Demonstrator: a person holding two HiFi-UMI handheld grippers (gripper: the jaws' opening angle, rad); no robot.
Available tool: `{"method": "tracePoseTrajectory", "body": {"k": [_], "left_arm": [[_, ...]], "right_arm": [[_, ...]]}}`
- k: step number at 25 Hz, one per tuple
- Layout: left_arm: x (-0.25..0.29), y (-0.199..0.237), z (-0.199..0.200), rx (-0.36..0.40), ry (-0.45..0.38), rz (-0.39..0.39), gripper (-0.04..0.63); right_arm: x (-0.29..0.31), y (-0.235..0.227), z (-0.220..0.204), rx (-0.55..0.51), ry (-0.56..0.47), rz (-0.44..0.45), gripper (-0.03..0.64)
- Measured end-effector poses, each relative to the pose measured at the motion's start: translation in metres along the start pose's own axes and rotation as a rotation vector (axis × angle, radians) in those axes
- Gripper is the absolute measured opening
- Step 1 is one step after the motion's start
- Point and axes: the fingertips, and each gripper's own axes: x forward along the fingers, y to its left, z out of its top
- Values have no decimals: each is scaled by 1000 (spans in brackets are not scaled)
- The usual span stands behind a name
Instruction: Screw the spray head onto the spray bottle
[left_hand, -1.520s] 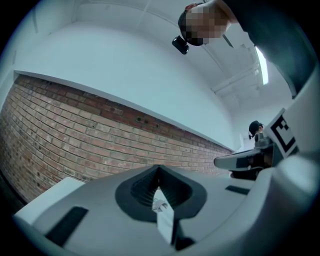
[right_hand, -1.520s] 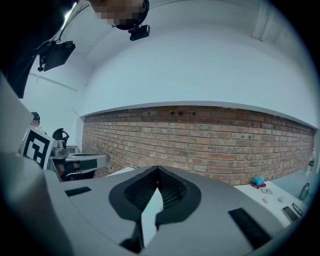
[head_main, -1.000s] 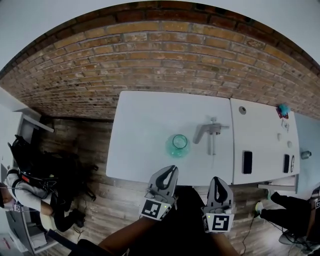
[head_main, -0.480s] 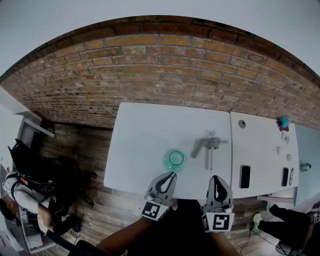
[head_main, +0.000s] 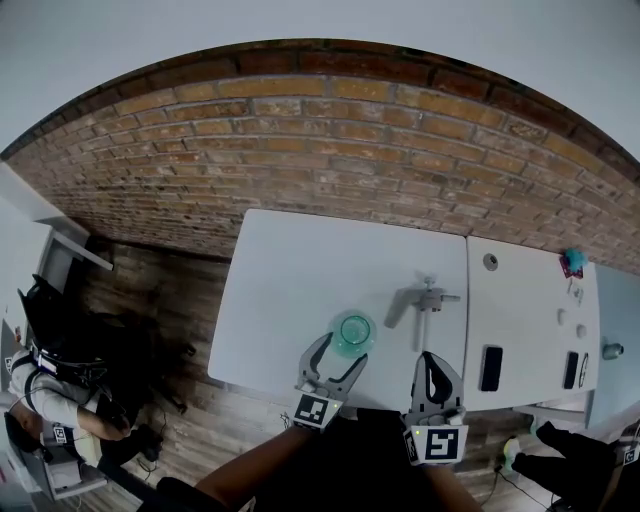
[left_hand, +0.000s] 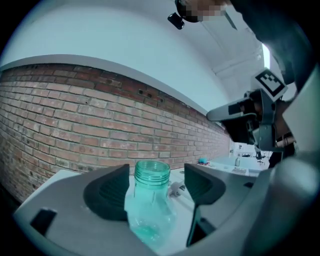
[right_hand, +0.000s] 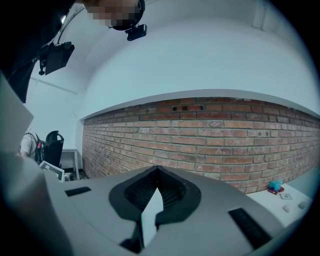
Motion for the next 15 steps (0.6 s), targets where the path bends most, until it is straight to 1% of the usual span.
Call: {"method": "tracePoseTrajectory", "body": {"k": [4, 7, 9, 12, 15], "left_arm": [[12, 3, -8, -27, 14, 9, 339], [20, 8, -9, -41, 20, 33, 341], [25, 10, -12, -32, 24, 47, 341], [31, 12, -20, 3, 28, 52, 341], [35, 12, -23, 5, 46, 59, 341]], "right_arm": [[3, -7, 0, -9, 3, 0, 2], [5, -20, -4, -2, 20, -18, 2], [7, -27, -5, 2, 26, -24, 2], [12, -30, -7, 1, 30, -14, 2], [18, -32, -10, 1, 34, 1, 2]]}}
